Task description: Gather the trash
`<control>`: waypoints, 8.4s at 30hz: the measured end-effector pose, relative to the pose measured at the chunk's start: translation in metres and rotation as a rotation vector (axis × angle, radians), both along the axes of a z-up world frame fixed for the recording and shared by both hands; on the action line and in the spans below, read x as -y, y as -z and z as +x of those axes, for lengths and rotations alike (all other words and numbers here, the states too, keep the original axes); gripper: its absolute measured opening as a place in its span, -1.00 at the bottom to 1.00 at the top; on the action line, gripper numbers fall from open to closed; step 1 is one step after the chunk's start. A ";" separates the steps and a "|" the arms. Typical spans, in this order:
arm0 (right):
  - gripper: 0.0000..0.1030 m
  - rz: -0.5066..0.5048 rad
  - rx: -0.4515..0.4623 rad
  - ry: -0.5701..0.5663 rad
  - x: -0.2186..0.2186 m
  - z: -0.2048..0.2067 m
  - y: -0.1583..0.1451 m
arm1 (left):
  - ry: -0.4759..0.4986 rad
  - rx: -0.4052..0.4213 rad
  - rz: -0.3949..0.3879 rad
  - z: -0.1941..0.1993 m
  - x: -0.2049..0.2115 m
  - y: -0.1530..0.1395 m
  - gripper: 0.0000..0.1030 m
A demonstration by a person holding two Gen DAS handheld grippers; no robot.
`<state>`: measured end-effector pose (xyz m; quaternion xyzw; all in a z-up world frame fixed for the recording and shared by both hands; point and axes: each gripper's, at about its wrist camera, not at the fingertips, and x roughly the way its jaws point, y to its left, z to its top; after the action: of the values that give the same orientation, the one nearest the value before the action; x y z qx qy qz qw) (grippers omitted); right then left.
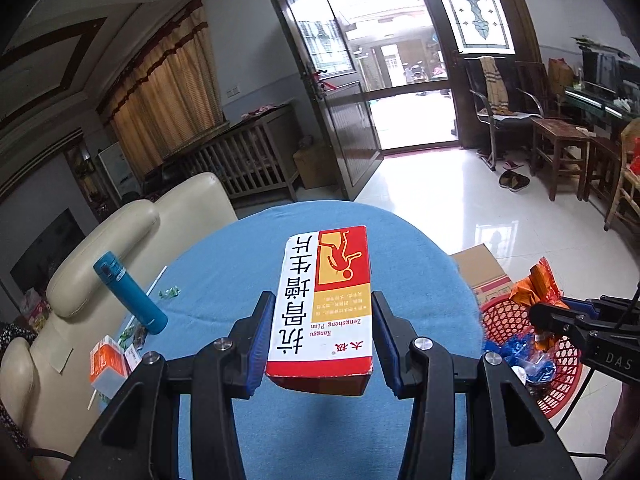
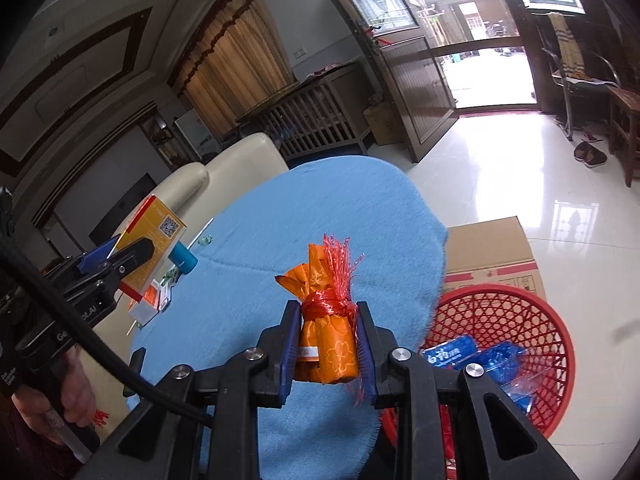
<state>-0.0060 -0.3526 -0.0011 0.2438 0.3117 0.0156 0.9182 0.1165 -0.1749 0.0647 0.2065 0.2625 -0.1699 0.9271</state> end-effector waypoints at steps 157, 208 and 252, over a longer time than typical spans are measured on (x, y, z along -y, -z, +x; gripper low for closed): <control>0.34 -0.271 0.227 0.111 -0.035 -0.064 -0.071 | -0.129 0.087 -0.086 -0.056 -0.056 -0.051 0.88; 0.34 -0.427 0.138 -0.157 -0.168 0.029 -0.048 | -0.350 0.009 -0.183 0.005 -0.168 -0.010 0.88; 0.34 -0.422 0.043 -0.171 -0.183 0.088 -0.022 | -0.373 -0.071 -0.188 0.052 -0.183 0.007 0.88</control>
<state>0.0821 -0.1693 0.0212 0.0186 0.3080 0.0330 0.9506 0.1686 0.0084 0.0575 0.0606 0.3118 -0.0261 0.9479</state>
